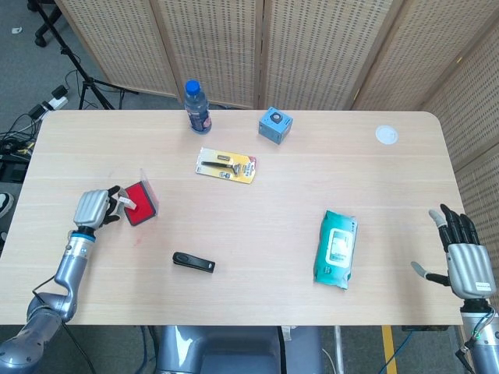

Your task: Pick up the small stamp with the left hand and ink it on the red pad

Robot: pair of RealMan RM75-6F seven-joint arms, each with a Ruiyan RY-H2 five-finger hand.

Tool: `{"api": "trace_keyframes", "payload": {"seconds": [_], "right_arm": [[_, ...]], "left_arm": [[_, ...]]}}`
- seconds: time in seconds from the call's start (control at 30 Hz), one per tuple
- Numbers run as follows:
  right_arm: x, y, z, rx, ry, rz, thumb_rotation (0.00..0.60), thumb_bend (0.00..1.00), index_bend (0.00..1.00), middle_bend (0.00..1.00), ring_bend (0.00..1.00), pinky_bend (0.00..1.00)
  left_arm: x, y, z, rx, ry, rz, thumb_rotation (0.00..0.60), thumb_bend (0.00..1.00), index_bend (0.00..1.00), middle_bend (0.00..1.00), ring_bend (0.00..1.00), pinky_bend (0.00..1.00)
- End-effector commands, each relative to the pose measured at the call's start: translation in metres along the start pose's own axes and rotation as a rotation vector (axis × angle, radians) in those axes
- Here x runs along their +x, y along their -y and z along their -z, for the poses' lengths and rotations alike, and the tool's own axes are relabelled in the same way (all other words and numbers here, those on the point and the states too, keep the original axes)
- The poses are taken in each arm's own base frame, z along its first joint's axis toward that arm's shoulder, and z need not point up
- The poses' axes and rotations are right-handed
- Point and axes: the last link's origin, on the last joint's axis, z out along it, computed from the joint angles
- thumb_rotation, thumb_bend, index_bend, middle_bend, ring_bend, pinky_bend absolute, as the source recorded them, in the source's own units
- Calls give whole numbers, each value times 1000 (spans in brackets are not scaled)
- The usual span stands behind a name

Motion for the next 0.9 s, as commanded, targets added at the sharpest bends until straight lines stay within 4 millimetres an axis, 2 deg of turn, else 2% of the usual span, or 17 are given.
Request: {"api": "trace_keyframes", "payload": {"seconds": [0.03, 0.9], "right_arm": [[0, 0, 0, 0, -1, -1, 600, 0, 0, 0, 0, 0], [1, 0, 0, 0, -1, -6, 600, 0, 0, 0, 0, 0]], "left_arm": [[-1, 1, 0, 7, 5, -1, 600, 574, 624, 1000, 1000, 992], [-10, 3, 1, 32, 39, -25, 600, 574, 628, 1000, 1000, 992]]}}
